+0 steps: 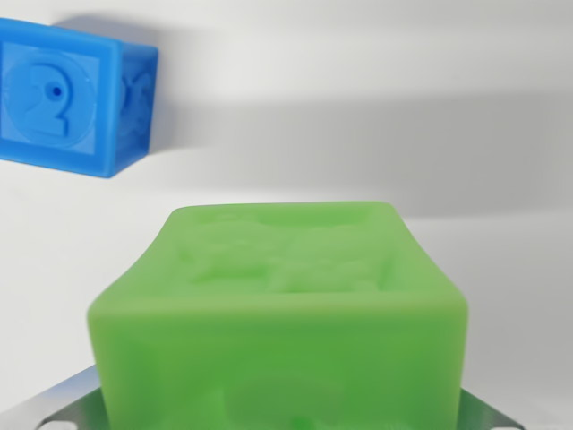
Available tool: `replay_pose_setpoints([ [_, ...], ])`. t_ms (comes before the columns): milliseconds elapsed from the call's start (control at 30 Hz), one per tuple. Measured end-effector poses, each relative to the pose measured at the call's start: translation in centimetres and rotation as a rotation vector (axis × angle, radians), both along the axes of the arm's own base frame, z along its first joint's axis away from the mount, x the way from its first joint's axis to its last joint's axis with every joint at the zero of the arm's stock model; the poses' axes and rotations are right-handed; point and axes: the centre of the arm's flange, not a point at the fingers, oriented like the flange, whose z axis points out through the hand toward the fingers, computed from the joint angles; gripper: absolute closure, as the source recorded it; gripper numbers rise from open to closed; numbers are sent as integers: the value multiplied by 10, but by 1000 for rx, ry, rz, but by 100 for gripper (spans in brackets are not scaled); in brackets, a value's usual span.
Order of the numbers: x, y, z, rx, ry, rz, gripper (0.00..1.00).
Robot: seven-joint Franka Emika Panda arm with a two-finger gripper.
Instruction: Stack cube
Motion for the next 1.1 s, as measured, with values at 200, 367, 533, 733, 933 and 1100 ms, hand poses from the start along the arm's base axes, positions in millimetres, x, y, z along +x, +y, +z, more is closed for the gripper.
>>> replay_pose_setpoints([
  [200,5,8,7,0,0,-12,100],
  [367,9,15,12,0,0,-22,100],
  [533,14,22,19,0,-1,-32,100],
  [733,18,30,26,1,-1,-44,100],
  [933,24,38,33,1,-1,-57,100],
  [1100,28,45,39,1,-2,-67,100],
])
